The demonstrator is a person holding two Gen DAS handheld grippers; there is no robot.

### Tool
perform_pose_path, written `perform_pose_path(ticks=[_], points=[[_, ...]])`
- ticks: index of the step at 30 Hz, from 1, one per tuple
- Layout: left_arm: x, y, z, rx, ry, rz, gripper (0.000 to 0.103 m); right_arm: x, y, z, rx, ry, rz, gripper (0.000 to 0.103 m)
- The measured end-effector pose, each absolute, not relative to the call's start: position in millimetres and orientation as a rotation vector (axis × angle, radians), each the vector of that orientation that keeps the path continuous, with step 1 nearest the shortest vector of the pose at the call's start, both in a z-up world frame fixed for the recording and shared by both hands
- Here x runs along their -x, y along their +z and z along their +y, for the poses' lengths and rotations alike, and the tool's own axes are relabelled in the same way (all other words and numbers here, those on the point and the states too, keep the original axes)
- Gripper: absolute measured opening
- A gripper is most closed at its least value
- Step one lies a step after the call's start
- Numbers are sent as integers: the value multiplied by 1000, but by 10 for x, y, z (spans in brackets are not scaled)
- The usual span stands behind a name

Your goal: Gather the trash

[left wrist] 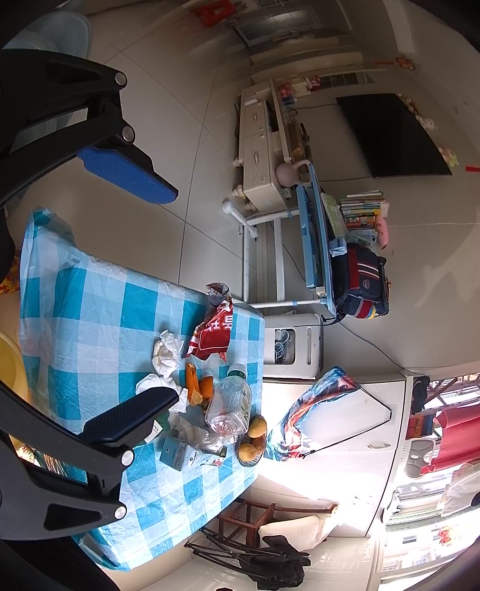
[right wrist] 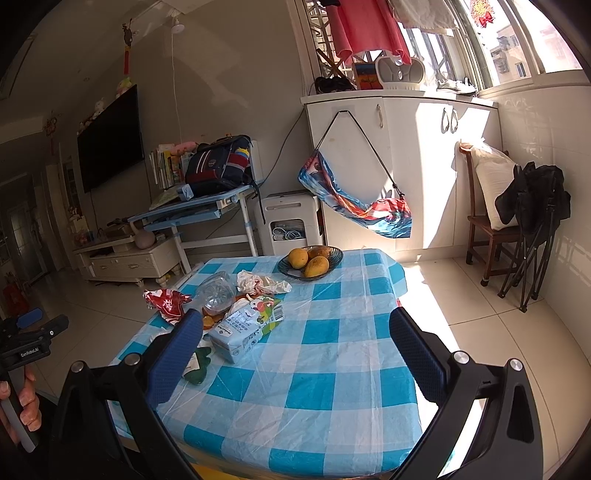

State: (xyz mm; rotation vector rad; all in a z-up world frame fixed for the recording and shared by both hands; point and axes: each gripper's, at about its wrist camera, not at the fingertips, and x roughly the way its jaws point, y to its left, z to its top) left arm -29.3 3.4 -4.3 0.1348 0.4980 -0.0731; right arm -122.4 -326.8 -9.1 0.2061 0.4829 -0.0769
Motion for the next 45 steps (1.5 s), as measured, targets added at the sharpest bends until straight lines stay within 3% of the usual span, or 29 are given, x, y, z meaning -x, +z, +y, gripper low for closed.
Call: perform_pose_path(ticks=[15, 27, 45], points=[[300, -57, 45, -132, -74, 497, 96, 1223, -88, -3267, -209, -75, 488, 97], [63, -84, -28, -71, -161, 583, 96, 998, -119, -3535, -247, -48, 597, 97], [-322, -376, -234, -133, -161, 677, 96, 866, -185, -3069, -157, 148, 670, 97]])
